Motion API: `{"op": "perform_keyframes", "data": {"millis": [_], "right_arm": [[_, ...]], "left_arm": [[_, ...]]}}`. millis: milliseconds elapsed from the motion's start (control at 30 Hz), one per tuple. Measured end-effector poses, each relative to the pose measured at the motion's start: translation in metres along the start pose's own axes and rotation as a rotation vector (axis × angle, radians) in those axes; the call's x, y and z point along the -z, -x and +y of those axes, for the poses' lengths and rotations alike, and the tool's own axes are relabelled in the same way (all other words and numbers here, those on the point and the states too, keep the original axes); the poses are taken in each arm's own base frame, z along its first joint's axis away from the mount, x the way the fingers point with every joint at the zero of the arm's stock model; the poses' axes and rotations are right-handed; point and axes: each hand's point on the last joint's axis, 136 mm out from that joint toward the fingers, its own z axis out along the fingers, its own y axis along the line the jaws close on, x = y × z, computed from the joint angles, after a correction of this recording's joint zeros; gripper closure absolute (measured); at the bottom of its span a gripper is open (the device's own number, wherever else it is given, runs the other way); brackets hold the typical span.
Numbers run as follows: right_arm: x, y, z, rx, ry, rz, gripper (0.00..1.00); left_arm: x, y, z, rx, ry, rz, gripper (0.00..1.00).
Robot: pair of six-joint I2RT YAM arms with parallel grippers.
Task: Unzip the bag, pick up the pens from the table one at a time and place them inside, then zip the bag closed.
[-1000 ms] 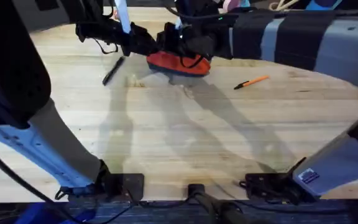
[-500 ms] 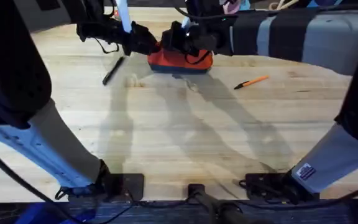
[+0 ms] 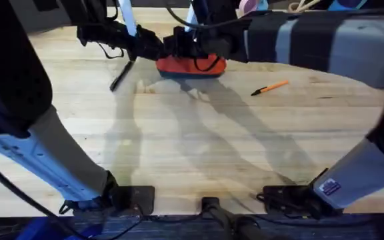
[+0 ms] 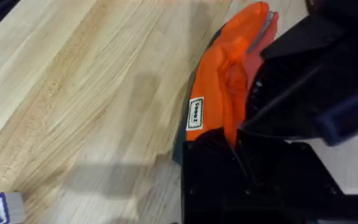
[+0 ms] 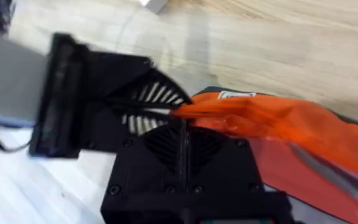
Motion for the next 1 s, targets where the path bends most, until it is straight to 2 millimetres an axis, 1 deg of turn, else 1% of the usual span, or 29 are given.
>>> {"op": "perform_keyframes", "data": {"millis": [167, 200, 233, 300, 367, 400, 433, 467, 533, 633, 767, 833, 1000], "right_arm": [[0.025, -0.003, 0.021, 0.129, 0.011, 0.014, 0.971], [0.030, -0.005, 0.027, 0.153, 0.020, 0.025, 0.971], [0.035, -0.009, 0.037, 0.175, 0.052, 0.039, 0.971], [0.044, -0.024, 0.081, 0.246, 0.180, 0.066, 0.971], [0.054, -0.048, 0.123, 0.319, 0.293, 0.108, 0.971], [0.058, -0.059, 0.138, 0.348, 0.338, 0.129, 0.971], [0.061, -0.069, 0.149, 0.373, 0.373, 0.149, 0.971], [0.063, -0.074, 0.153, 0.387, 0.390, 0.161, 0.971], [0.064, -0.078, 0.153, 0.396, 0.398, 0.177, 0.971], [0.062, -0.073, 0.144, 0.402, 0.368, 0.168, 0.971], [0.063, -0.063, 0.128, 0.435, 0.276, 0.132, 0.972], [0.069, -0.055, 0.124, 0.461, 0.234, 0.101, 0.972], [0.095, -0.033, 0.119, 0.502, 0.160, 0.018, 0.971]], "left_arm": [[0.000, 0.003, -0.003, -0.002, -0.016, -0.020, 0.959], [0.000, 0.003, -0.002, -0.008, -0.012, -0.020, 0.959], [0.000, 0.004, 0.000, -0.014, -0.004, -0.021, 0.959], [-0.003, 0.007, -0.001, -0.030, -0.008, -0.027, 0.959], [-0.007, 0.010, -0.004, -0.042, -0.018, -0.028, 0.959], [-0.009, 0.012, -0.006, -0.046, -0.025, -0.029, 0.959], [-0.012, 0.013, -0.009, -0.049, -0.033, -0.030, 0.959], [-0.013, 0.014, -0.010, -0.050, -0.039, -0.030, 0.959], [-0.015, 0.015, -0.012, -0.052, -0.044, -0.030, 0.959], [-0.015, 0.015, -0.012, -0.049, -0.046, -0.032, 0.959], [-0.015, 0.015, -0.013, -0.047, -0.048, -0.033, 0.959], [-0.015, 0.016, -0.013, -0.047, -0.049, -0.033, 0.959], [-0.015, 0.016, -0.013, -0.047, -0.049, -0.033, 0.959]]}}
